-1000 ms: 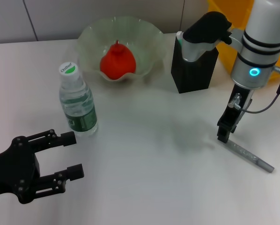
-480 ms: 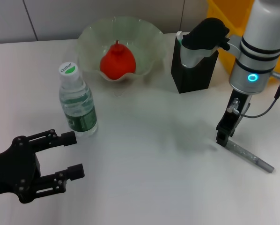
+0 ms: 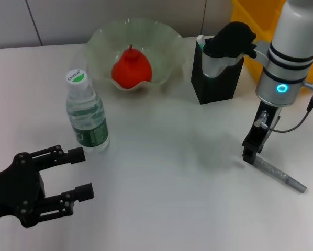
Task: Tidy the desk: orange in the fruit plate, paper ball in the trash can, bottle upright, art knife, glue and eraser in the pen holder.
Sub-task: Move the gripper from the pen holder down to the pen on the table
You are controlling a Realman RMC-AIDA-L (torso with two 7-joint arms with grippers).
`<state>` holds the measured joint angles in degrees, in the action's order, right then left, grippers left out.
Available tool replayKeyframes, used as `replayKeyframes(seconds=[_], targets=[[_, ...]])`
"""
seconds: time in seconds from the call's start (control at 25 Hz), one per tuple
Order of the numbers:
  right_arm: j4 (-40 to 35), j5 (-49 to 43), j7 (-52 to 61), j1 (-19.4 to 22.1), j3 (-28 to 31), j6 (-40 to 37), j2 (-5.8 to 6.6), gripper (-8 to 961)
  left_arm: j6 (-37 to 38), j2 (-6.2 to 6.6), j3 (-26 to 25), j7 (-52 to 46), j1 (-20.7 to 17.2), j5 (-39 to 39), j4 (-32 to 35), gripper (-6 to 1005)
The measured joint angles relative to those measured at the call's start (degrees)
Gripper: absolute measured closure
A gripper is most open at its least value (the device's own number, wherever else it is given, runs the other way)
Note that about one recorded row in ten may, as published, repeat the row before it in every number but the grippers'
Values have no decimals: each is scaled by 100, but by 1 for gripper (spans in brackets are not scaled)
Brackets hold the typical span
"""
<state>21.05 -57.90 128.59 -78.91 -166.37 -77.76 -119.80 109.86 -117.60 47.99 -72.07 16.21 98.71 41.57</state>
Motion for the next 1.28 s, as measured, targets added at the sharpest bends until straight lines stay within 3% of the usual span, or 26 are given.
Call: replayKeyframes(seconds=[1.04, 1.28], targets=[[-209, -194, 144, 51, 0, 95, -7, 631, 7, 9, 0, 0, -3, 6, -61, 271], [-225, -225, 183, 51, 0, 152, -9, 720, 3, 9, 0, 0, -3, 8, -61, 271]])
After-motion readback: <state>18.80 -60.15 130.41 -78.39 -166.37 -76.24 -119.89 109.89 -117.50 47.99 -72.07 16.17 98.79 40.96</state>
